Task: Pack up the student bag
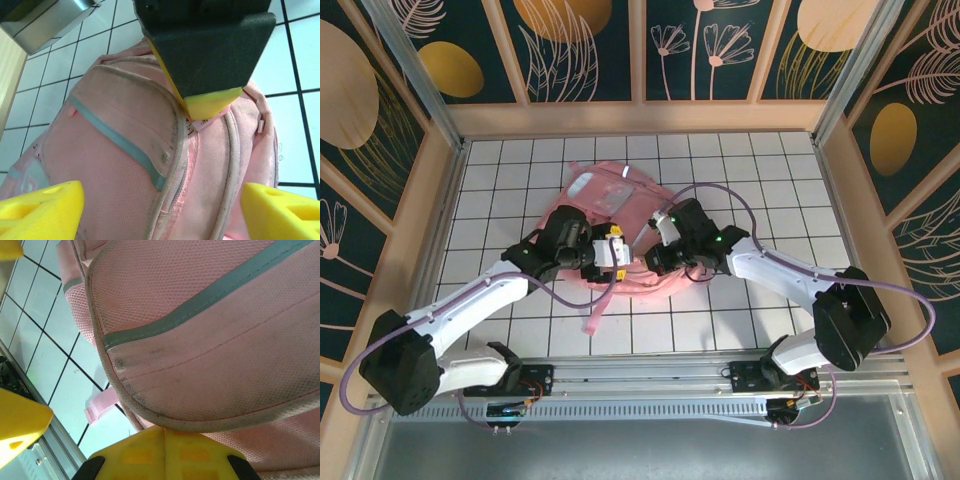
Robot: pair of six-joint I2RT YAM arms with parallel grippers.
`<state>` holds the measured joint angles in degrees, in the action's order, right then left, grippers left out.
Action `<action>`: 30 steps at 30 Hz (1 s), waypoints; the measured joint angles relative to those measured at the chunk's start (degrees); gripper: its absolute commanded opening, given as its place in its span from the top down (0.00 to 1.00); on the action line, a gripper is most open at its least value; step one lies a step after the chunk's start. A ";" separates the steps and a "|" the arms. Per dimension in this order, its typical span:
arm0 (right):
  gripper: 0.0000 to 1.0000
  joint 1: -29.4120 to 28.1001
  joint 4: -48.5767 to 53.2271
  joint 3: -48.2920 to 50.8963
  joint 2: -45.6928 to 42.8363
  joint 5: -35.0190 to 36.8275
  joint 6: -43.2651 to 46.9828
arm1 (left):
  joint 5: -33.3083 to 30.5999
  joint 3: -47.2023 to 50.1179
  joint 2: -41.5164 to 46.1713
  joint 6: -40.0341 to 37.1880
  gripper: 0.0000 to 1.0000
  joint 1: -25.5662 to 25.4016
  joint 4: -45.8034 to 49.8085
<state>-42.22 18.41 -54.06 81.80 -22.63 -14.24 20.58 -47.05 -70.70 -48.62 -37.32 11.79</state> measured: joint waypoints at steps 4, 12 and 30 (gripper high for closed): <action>1.00 0.24 0.79 0.04 -0.15 0.24 1.31 | -0.02 -4.37 -7.02 -1.33 0.33 -0.52 0.63; 0.94 0.24 1.66 1.55 -0.63 1.44 5.42 | -0.57 -6.60 -15.65 -4.22 0.49 -0.74 1.81; 0.62 0.22 2.21 1.14 2.58 2.23 13.09 | 3.06 -12.37 -19.47 -6.16 1.00 -0.83 8.37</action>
<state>-42.00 20.62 -52.93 84.38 -20.40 -1.15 23.64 -59.42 -90.17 -54.78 -38.15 20.16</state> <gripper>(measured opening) 0.377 0.053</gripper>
